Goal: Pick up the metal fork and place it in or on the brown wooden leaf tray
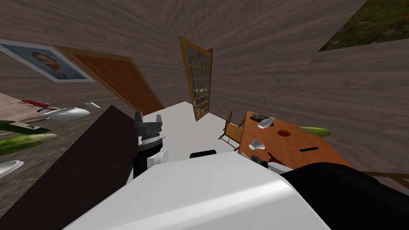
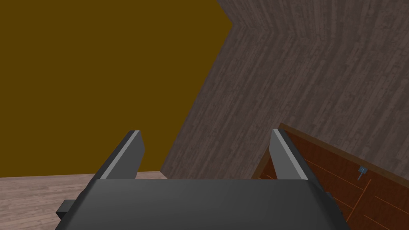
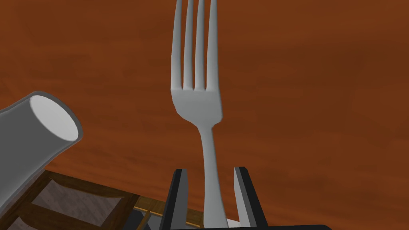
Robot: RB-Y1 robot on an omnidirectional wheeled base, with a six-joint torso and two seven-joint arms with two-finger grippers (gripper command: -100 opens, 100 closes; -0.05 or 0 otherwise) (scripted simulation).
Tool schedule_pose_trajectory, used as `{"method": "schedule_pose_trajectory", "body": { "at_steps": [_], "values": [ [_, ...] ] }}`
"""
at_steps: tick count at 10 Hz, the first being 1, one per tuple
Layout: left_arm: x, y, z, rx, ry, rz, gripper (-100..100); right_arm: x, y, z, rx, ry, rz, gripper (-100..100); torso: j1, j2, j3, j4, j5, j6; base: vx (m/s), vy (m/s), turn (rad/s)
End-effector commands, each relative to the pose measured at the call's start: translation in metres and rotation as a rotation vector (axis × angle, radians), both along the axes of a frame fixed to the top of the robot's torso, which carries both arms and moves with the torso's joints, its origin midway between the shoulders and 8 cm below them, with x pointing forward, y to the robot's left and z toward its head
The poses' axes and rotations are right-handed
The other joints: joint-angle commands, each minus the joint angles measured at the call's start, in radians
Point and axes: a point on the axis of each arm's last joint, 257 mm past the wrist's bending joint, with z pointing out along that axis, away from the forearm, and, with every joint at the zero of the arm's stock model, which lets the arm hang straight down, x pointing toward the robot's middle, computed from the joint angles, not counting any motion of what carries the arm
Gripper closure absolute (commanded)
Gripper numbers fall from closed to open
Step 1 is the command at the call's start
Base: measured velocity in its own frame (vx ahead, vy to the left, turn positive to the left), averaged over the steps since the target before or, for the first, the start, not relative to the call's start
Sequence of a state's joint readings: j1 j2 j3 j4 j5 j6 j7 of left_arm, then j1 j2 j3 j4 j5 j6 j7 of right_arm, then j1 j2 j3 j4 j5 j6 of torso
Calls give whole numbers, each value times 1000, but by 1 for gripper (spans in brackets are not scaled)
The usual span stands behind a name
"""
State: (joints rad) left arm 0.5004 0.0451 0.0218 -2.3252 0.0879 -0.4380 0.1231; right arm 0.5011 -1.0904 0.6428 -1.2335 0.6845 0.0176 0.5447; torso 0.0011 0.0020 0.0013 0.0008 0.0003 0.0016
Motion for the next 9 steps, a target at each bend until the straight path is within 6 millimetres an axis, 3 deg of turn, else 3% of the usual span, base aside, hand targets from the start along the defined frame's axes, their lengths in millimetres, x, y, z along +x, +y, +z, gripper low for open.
{"method": "schedule_pose_trajectory", "body": {
  "at_steps": [1, 2, 3, 5, 6, 7, 9],
  "values": [
    [0, 0, 0, 0, 0, 0, 0, 0, 0, 0, 0, 0, 0, 100, 0, 0, 0, 0, 0, 0, 0, 0, 0],
    [0, 0, 0, 0, 0, 0, 0, 0, 0, 0, 0, 0, 0, 0, 0, 0, 0, 0, 0, 0, 0, 0, 0],
    [0, 0, 0, 0, 0, 0, 0, 3, -6, 10, -1, -2, 8, 100, 0, 0, 0, 0, 0, 0, -4, 30, -99],
    [0, 0, 0, 0, 0, 0, 0, 4, -7, 12, -3, -2, 12, 100, 4, 1, 1, 0, 1, 1, -10, 38, -78],
    [0, 0, 0, 0, 0, 0, 0, 4, -7, 12, -3, -2, 12, 0, 3, 1, 1, 0, 1, 0, 0, 0, 0],
    [0, 0, 0, 0, 0, 0, 0, 11, -32, 26, -18, -10, -11, 100, 1, 1, 0, 0, 0, 0, -147, 21, 154],
    [0, 0, 0, 0, 0, 0, 0, 10, -45, 31, -15, -12, -40, 100, 1, 13, 7, 2, 1, 1, -224, -9, 157]
  ]
}}
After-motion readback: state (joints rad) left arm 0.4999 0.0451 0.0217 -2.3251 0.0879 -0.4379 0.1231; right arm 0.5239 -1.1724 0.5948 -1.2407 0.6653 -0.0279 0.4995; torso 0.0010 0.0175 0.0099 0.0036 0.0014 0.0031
